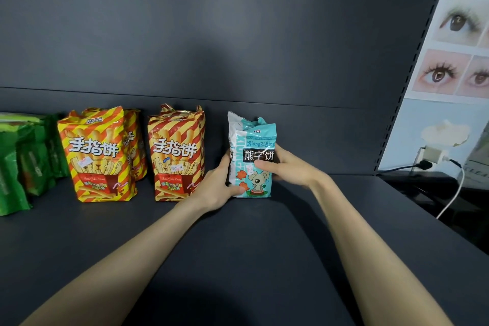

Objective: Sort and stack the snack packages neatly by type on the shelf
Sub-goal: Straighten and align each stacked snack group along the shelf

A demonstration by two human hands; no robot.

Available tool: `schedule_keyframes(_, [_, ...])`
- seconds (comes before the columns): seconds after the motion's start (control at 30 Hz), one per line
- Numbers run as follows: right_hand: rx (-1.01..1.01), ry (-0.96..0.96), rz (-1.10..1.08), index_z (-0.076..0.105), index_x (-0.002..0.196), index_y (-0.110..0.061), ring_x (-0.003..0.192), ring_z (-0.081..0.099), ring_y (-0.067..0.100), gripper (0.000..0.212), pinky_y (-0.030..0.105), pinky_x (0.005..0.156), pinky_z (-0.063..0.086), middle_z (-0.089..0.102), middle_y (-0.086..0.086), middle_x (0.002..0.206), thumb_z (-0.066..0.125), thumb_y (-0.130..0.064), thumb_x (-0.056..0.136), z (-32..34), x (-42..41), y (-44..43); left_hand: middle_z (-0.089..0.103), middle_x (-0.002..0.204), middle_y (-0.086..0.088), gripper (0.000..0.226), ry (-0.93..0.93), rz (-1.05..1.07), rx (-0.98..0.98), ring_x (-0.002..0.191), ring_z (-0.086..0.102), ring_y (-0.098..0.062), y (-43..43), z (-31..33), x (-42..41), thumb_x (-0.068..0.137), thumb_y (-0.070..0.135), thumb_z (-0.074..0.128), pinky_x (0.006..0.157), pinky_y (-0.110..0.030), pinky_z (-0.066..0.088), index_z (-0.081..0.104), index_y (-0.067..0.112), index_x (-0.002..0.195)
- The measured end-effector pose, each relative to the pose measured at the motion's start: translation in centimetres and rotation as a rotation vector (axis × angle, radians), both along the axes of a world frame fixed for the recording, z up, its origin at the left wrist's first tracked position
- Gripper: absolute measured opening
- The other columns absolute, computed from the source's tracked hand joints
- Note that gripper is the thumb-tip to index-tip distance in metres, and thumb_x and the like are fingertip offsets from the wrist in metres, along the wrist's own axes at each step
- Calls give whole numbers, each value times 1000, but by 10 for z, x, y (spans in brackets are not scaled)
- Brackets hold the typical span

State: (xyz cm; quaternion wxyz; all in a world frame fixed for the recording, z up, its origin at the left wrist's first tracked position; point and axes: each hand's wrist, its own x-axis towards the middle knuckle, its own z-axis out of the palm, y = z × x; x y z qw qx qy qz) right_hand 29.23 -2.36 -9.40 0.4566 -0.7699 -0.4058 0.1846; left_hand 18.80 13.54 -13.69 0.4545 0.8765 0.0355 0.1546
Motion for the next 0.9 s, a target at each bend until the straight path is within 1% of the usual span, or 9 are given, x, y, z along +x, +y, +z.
schedule_keyframes(0.1, [8,3,-15,36,129,-32,102,60,0,40,19,83,53,59,-16,117,53,-20,95,-4,1,2,55,136,-1,84,-16,8,7,120,55,-14,-1,0,-1,86,8,65,100,-29,45,12,24,149])
schedule_keyframes(0.2, [3,5,-16,32,137,-30,115,57,9,46,32,100,47,57,-10,128,52,-25,96,-7,1,5,54,136,0,82,-19,12,16,120,55,-14,0,1,-1,87,8,64,99,-28,45,12,24,149])
schedule_keyframes(0.27, [-12,9,-7,28,142,-29,121,54,12,51,36,104,43,54,-7,135,50,-29,96,-10,2,6,54,136,-1,81,-18,14,20,120,55,-15,0,0,-1,88,9,63,100,-29,44,13,23,149])
schedule_keyframes(0.37, [-47,8,4,21,146,-29,125,50,12,55,38,108,40,50,-8,139,47,-32,97,-12,2,8,54,136,-1,80,-6,15,25,121,55,-15,0,1,-2,88,8,62,98,-27,43,12,22,149])
schedule_keyframes(0.57, [-77,21,28,10,149,-28,125,46,8,59,32,110,36,45,-14,135,41,-32,99,-10,0,12,52,138,-2,81,8,16,16,123,52,-15,2,1,-4,89,6,60,102,-30,42,9,22,150])
schedule_keyframes(0.67, [-77,49,27,9,150,-30,127,44,10,59,35,112,34,44,-13,136,40,-35,99,-11,2,14,53,137,-2,79,27,10,21,122,53,-14,3,1,-3,89,6,60,100,-27,42,10,21,149])
schedule_keyframes(0.73, [-81,69,32,9,149,-31,130,43,12,59,37,113,33,43,-11,141,40,-36,99,-13,4,15,52,138,-2,78,38,5,13,121,54,-14,4,1,-3,89,5,60,101,-28,44,12,20,149])
schedule_keyframes(0.8, [-82,80,41,9,149,-32,133,41,13,58,33,110,34,39,-8,147,39,-37,99,-13,4,16,52,138,-4,77,45,0,14,121,54,-16,5,2,-3,89,4,60,103,-33,45,13,18,148])
schedule_keyframes(0.9, [-72,95,36,9,149,-32,133,41,14,58,31,105,36,38,-7,148,39,-36,100,-13,2,16,51,138,-4,76,45,-2,26,121,54,-16,6,2,-3,89,4,60,102,-33,46,13,17,148])
